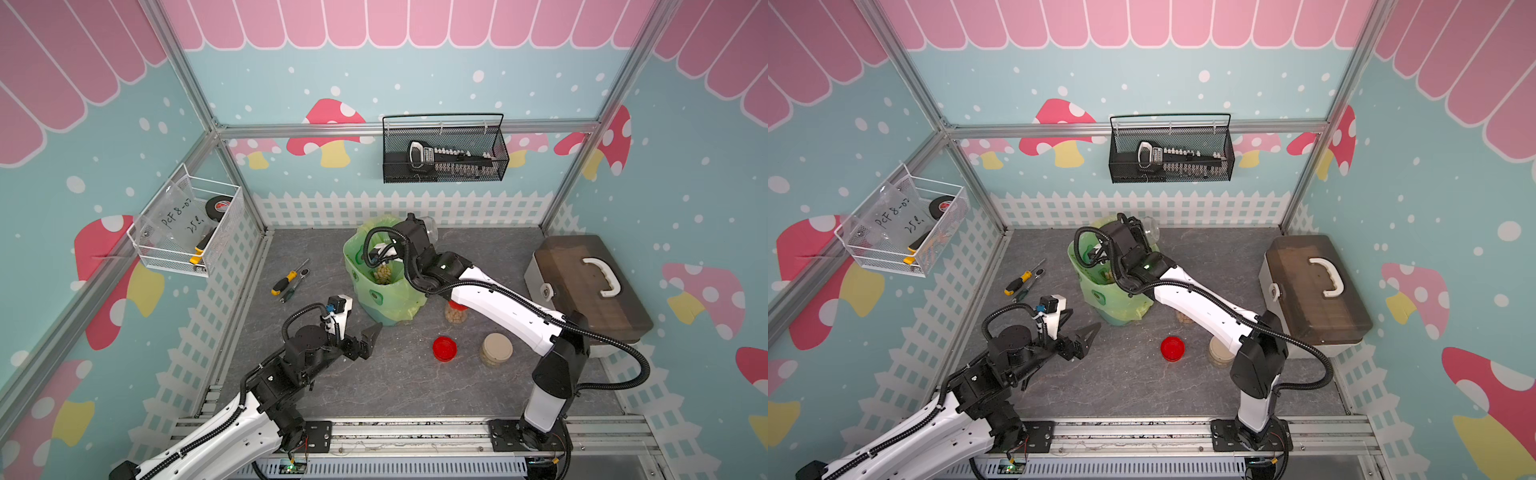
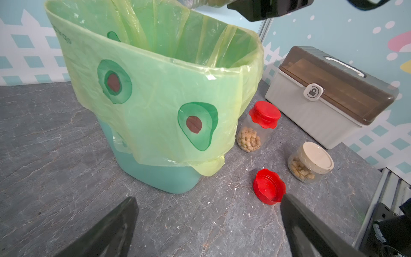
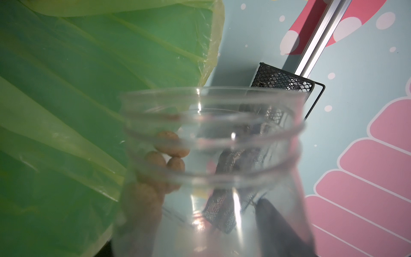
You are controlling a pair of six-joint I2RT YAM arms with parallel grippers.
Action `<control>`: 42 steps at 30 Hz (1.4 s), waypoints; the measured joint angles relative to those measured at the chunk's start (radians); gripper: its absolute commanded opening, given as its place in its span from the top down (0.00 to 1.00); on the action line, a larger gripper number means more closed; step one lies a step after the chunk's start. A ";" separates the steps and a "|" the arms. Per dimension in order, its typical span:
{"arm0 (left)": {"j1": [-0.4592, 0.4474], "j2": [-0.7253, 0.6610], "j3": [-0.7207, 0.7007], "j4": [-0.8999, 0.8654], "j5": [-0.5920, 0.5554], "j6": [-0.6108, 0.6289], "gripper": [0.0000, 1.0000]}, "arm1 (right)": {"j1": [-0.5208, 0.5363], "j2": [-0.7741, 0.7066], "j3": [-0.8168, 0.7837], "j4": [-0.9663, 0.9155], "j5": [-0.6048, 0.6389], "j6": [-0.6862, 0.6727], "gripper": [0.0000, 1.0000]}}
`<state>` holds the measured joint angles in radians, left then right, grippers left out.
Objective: Empty moldy peanuts from jars
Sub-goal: Pour the moldy peanuts from the jar into the trash bin.
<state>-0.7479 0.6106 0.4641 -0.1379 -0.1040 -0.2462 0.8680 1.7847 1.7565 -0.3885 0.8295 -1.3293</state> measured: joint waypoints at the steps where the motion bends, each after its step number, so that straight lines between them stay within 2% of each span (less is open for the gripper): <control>1: 0.001 0.000 0.000 0.000 0.001 0.000 0.02 | 0.003 0.002 0.000 -0.004 0.001 0.002 0.54; 7: 0.003 -0.007 0.000 0.000 0.004 0.000 0.02 | 0.021 0.041 0.003 -0.024 -0.004 0.015 0.54; 13: 0.010 -0.014 0.000 0.000 0.010 -0.001 0.01 | 0.015 0.011 0.003 -0.038 -0.010 0.014 0.54; 18: 0.021 -0.064 -0.005 0.000 0.010 -0.007 0.01 | 0.015 -0.009 0.011 -0.036 -0.008 0.019 0.54; 23: 0.040 -0.111 -0.026 0.000 0.010 -0.013 0.01 | 0.017 0.034 0.013 -0.039 -0.002 0.014 0.54; 34: 0.066 -0.125 -0.039 0.000 0.016 -0.020 0.01 | 0.016 0.056 0.014 0.060 0.016 -0.127 0.52; 42: 0.067 -0.125 -0.040 0.000 0.023 -0.020 0.01 | 0.015 0.056 -0.014 0.083 0.010 -0.180 0.51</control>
<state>-0.6807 0.4858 0.4244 -0.1375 -0.0814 -0.2661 0.8833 1.8408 1.7420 -0.3054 0.8394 -1.5093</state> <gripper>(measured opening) 0.992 0.615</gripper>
